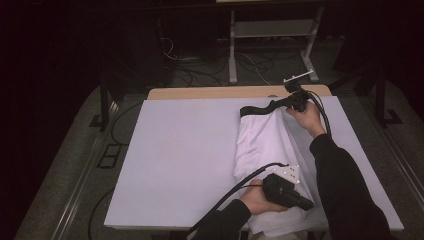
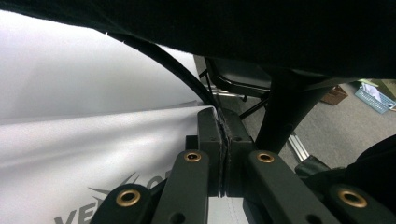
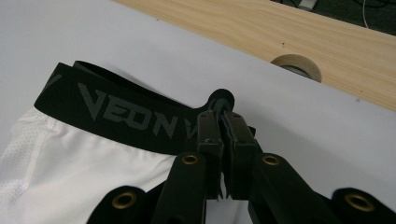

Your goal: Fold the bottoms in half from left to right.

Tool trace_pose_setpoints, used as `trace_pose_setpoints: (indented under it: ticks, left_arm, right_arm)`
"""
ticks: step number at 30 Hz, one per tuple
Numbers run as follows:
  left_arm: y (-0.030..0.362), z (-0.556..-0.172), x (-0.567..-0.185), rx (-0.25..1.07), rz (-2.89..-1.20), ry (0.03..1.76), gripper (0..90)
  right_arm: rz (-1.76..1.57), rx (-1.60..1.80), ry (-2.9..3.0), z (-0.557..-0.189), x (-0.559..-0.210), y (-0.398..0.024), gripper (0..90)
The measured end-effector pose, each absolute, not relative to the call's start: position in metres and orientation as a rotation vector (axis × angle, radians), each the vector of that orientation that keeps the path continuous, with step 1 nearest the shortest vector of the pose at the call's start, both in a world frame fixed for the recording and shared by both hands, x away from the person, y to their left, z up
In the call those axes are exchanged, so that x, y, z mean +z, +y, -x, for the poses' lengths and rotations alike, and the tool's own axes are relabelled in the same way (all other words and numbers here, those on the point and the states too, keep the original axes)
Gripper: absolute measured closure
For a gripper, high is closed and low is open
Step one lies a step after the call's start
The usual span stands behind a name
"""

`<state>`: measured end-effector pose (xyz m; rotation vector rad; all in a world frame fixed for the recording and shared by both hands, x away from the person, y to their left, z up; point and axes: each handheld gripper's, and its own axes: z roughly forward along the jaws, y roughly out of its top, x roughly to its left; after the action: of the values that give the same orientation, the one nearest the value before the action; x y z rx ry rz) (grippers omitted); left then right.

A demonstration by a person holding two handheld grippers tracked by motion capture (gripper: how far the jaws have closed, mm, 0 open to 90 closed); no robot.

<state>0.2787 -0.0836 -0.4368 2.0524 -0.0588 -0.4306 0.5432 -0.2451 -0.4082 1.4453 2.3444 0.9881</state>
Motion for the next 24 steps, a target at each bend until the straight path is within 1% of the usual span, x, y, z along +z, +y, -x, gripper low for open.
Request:
trace_pose_setpoints:
  ticks: [10, 15, 16, 17, 19, 23, 24]
  left_arm:
    - [-0.097, -0.279, -0.437, -0.445, -2.040, -0.071, 87.8]
    - [-0.100, -0.281, -0.440, -0.451, -2.036, -0.059, 87.8]
    - [-0.101, -0.282, -0.440, -0.448, -2.039, -0.057, 87.8]
    - [-0.102, -0.282, -0.441, -0.449, -2.039, -0.055, 87.8]
    - [-0.104, -0.282, -0.441, -0.450, -2.043, -0.054, 87.8]
    - [-0.110, -0.281, -0.441, -0.450, -2.052, -0.059, 87.8]
    - [-0.112, -0.281, -0.441, -0.452, -2.057, -0.061, 87.8]
  right_arm:
    - [-1.427, 0.955, 2.354, -0.545, -0.412, -0.248, 84.6]
    - [-1.467, 0.958, 2.358, -0.546, -0.416, -0.251, 81.1]
    - [-1.454, 0.968, 2.369, -0.544, -0.415, -0.251, 77.0]
    - [-1.454, 0.968, 2.369, -0.544, -0.415, -0.251, 77.0]
    - [-1.437, 0.984, 2.379, -0.540, -0.413, -0.252, 73.7]
    - [-1.412, 1.019, 2.364, -0.531, -0.406, -0.254, 62.6]
    - [-1.401, 1.031, 2.361, -0.529, -0.404, -0.254, 58.2]
